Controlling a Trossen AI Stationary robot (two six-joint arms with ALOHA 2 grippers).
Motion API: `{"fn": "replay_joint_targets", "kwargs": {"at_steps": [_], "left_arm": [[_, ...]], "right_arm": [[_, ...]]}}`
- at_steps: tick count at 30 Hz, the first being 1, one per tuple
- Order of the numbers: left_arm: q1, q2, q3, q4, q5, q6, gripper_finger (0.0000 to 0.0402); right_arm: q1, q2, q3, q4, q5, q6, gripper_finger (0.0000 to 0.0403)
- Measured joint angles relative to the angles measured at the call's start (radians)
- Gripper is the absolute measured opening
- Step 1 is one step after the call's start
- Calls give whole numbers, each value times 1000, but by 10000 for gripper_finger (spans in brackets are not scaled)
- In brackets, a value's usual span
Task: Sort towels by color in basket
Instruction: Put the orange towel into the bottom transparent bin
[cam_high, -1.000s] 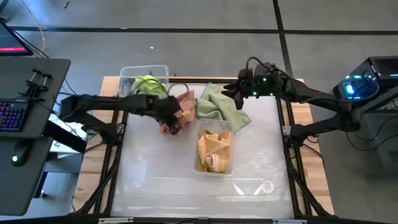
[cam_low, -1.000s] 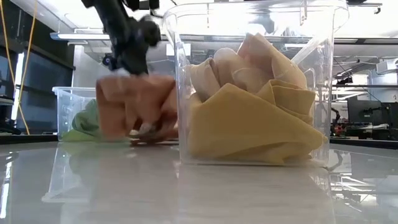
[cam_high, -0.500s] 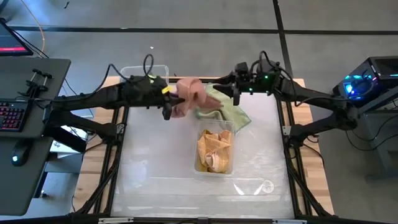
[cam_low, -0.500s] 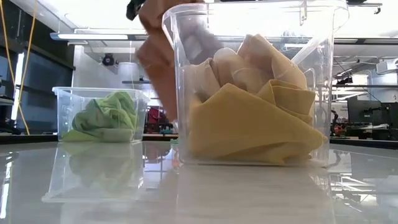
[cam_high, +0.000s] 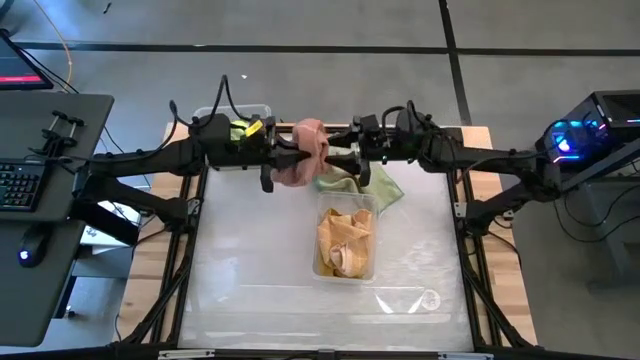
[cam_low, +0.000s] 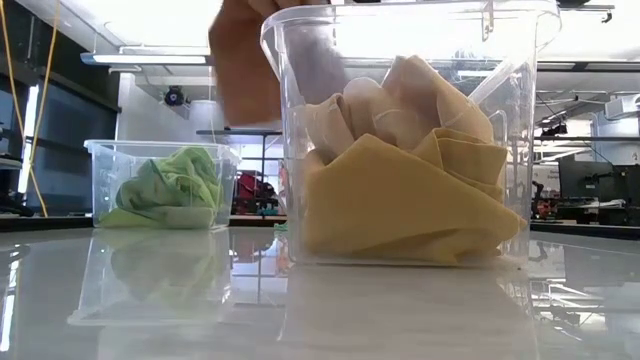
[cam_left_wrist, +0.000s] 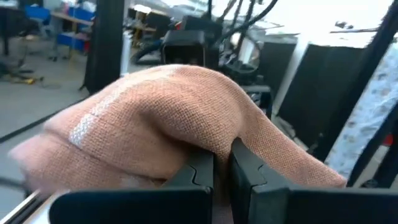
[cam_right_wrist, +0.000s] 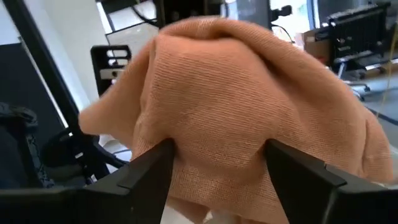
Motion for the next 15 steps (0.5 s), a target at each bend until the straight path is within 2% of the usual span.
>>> {"fn": "replay_joint_targets", "kwargs": {"at_steps": [9,15], "left_arm": [[0,26,0,42,12,0,2],[0,30,1,55,12,-1,8]], "right_arm": [[42,15,0,25,-2,-62,187],[55,15,0,25,10,-31,179]]}}
